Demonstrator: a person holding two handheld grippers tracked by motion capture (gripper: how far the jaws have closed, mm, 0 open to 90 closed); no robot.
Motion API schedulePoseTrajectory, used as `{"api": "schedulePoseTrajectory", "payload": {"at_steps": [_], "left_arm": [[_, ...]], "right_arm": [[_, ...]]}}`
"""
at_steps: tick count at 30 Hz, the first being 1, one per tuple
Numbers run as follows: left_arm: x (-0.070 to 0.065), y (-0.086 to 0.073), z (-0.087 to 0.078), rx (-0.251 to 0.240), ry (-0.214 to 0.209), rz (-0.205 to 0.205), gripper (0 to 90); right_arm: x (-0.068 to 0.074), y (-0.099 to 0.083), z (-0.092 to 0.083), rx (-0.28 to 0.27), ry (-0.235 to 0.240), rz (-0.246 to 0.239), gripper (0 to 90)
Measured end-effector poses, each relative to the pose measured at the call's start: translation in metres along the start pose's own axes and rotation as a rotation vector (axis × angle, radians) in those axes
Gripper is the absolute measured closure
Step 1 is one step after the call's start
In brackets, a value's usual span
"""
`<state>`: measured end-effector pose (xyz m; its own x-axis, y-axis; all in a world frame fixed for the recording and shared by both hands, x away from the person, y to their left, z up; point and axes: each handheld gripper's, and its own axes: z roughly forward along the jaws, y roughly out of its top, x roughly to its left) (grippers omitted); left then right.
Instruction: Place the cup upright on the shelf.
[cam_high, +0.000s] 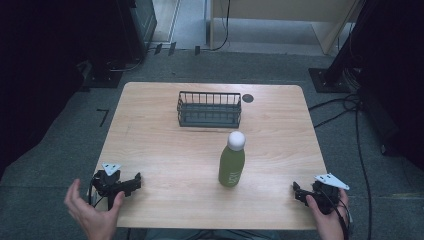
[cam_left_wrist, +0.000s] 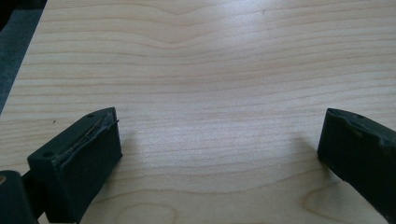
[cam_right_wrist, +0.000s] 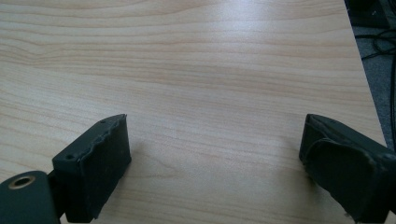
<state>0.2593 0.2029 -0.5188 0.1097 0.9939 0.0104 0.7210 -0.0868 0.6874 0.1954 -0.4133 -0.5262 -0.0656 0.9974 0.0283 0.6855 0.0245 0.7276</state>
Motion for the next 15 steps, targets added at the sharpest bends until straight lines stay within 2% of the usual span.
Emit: {"api": "schedulePoseTrajectory", "payload": {"at_steps": [10,13,15], "left_arm": [[0.0,0.0,0.0,0.0,0.001,0.0,0.0],[-0.0005,0.0002,0.0001,0.001,0.005,-0.003,0.0],[-0.0006,0.0002,0.0002,0.0,0.005,-0.005,0.0]], "right_arm": [[-0.0028,-0.0048,-0.0051,0.002,0.031,-0.027,7.9],[-0.0028,-0.0053,-0.0058,0.002,0.027,-0.025,7.7],[-0.0031,-0.0054,-0.0063,-0.006,0.03,-0.005,7.7]]}}
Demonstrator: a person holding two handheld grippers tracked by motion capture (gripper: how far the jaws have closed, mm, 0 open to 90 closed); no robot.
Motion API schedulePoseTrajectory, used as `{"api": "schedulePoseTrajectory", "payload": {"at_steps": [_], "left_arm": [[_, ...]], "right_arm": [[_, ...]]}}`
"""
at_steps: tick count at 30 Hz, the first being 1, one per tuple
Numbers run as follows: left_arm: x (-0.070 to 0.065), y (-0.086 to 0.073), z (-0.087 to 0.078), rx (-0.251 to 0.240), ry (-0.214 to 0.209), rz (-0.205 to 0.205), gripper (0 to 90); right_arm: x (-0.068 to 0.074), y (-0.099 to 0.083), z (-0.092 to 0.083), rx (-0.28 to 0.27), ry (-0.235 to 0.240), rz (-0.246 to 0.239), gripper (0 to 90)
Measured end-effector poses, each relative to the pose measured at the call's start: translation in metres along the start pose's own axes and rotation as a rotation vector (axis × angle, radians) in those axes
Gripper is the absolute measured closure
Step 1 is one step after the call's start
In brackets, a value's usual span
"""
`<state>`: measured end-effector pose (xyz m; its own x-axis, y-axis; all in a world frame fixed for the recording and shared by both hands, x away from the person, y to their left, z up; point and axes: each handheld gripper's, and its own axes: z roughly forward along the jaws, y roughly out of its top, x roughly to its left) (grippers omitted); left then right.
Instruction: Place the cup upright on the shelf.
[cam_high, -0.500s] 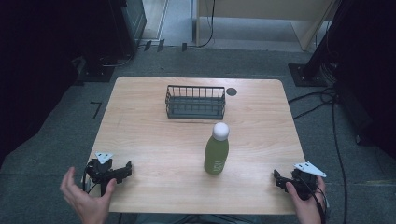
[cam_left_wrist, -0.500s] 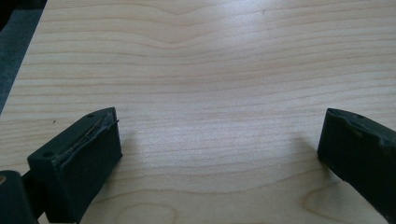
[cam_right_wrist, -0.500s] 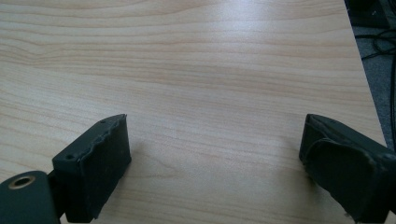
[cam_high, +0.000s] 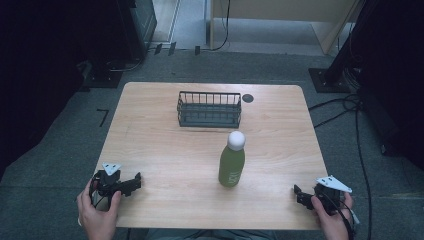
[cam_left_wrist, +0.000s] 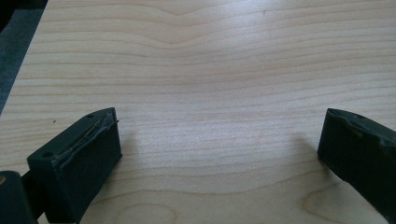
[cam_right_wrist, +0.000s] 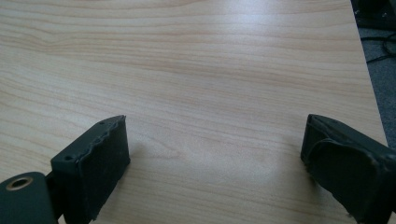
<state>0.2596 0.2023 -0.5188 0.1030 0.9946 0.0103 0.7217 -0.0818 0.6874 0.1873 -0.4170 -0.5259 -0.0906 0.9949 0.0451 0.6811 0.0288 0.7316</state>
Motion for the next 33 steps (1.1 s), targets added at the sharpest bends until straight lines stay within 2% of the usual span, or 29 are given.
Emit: {"api": "schedulePoseTrajectory", "payload": {"at_steps": [5,12,18,28,33], "left_arm": [[0.0,0.0,0.0,0.0,0.0,0.0,0.0],[0.0,0.0,0.0,-0.001,0.0,-0.001,0.0],[0.0,0.0,0.0,-0.001,0.0,-0.001,0.0],[0.0,0.0,0.0,0.0,-0.001,0.0,0.0],[0.0,0.0,0.0,0.0,-0.001,0.0,0.0]], "right_arm": [[0.0,0.003,-0.003,-0.01,0.02,0.017,7.9],[0.006,0.008,-0.003,-0.015,0.014,-0.022,6.3],[0.01,0.014,-0.009,-0.027,0.009,-0.026,5.8],[0.024,0.023,-0.018,-0.051,0.043,-0.057,5.8],[0.036,0.032,-0.024,-0.072,0.074,-0.082,5.8]]}}
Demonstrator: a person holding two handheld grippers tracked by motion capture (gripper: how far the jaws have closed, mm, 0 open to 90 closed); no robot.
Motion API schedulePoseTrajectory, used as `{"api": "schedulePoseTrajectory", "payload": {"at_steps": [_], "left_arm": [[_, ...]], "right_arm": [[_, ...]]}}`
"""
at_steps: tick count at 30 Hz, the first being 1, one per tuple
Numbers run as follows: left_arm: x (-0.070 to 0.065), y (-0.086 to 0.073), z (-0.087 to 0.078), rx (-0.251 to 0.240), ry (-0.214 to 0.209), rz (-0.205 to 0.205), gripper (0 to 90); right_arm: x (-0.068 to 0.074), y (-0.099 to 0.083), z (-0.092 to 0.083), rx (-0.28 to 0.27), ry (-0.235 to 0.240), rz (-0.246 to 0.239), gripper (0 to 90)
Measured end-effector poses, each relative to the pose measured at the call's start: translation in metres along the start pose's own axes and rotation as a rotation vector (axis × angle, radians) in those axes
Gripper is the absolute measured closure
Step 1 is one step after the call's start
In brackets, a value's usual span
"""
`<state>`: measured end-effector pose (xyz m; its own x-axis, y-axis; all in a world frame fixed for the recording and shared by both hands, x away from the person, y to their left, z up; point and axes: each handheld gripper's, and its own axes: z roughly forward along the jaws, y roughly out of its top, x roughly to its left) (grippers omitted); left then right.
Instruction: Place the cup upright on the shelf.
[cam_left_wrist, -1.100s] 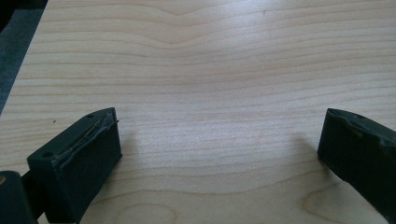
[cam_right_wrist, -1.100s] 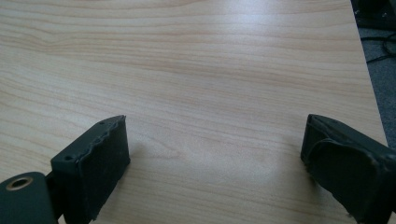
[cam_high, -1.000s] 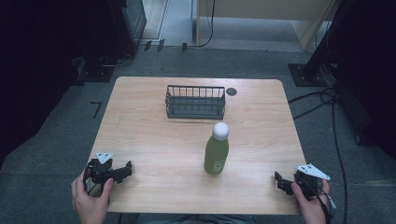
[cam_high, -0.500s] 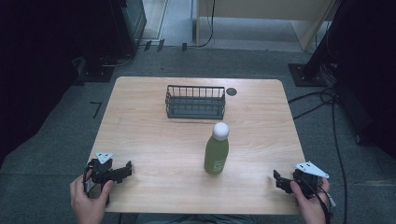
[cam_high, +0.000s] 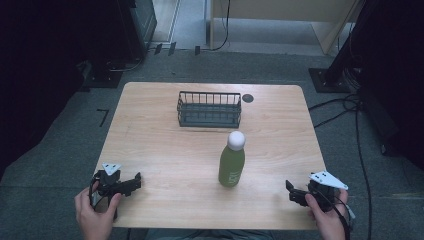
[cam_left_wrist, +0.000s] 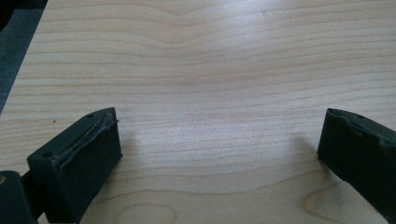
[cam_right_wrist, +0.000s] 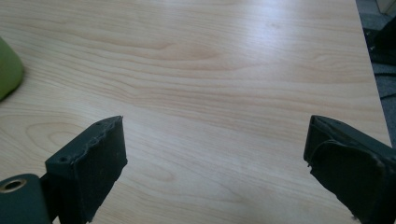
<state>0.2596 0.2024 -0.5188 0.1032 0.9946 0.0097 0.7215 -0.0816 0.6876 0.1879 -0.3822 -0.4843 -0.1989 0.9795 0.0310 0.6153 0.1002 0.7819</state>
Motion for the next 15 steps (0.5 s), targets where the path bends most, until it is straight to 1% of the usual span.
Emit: {"api": "schedulePoseTrajectory", "payload": {"at_steps": [8,15], "left_arm": [[0.0,0.0,0.0,0.0,0.0,-0.001,0.0],[0.0,0.0,0.0,0.0,0.0,-0.001,0.0]], "right_arm": [[0.014,0.012,-0.003,-0.024,0.028,-0.03,5.7],[0.027,0.019,-0.004,-0.033,0.057,-0.055,5.8]]}}
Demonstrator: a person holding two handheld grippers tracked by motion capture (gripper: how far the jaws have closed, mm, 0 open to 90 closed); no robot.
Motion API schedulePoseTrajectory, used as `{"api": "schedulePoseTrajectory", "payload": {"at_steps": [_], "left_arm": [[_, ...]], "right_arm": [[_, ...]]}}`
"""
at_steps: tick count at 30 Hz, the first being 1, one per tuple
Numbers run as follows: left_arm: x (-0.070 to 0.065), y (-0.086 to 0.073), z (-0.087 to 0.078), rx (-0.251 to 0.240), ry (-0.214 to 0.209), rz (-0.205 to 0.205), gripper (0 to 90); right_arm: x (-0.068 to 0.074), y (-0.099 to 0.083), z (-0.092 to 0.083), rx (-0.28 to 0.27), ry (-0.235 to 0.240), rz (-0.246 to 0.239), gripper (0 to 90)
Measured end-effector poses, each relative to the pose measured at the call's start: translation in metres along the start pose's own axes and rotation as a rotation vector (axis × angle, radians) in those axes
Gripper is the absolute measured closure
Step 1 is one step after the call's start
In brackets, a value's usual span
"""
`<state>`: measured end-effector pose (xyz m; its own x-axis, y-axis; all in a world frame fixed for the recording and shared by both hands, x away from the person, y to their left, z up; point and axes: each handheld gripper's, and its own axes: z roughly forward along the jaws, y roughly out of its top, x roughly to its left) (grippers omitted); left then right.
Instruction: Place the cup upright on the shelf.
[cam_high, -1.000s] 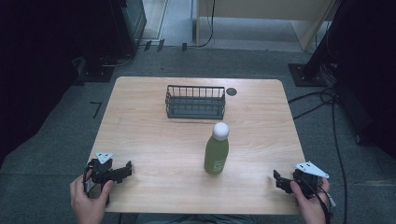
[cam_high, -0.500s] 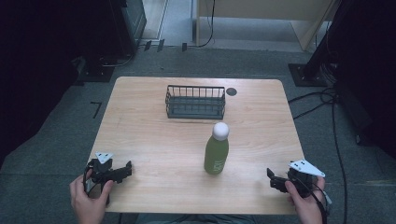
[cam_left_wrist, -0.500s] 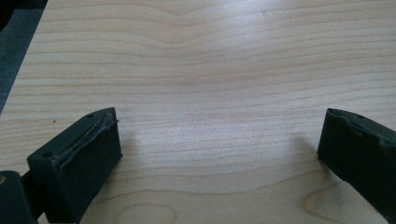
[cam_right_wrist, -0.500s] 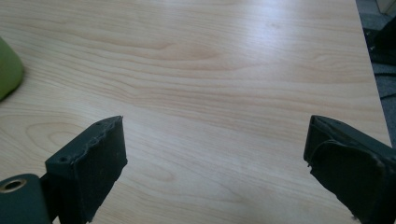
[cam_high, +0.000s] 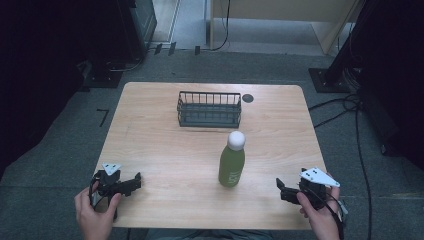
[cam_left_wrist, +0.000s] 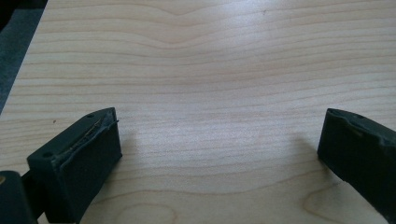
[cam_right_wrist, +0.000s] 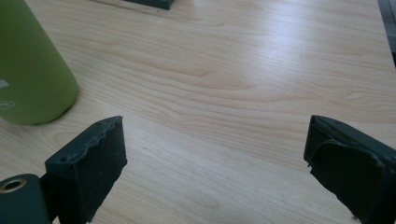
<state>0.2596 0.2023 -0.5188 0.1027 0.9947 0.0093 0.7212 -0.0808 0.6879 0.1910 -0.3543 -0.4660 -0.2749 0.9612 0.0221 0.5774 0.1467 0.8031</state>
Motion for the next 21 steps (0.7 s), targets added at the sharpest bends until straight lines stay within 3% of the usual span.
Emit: {"api": "schedulePoseTrajectory", "payload": {"at_steps": [21], "left_arm": [[0.0,0.0,0.0,0.0,0.0,0.001,0.0]], "right_arm": [[0.035,0.019,0.005,-0.027,0.103,-0.067,4.6]]}}
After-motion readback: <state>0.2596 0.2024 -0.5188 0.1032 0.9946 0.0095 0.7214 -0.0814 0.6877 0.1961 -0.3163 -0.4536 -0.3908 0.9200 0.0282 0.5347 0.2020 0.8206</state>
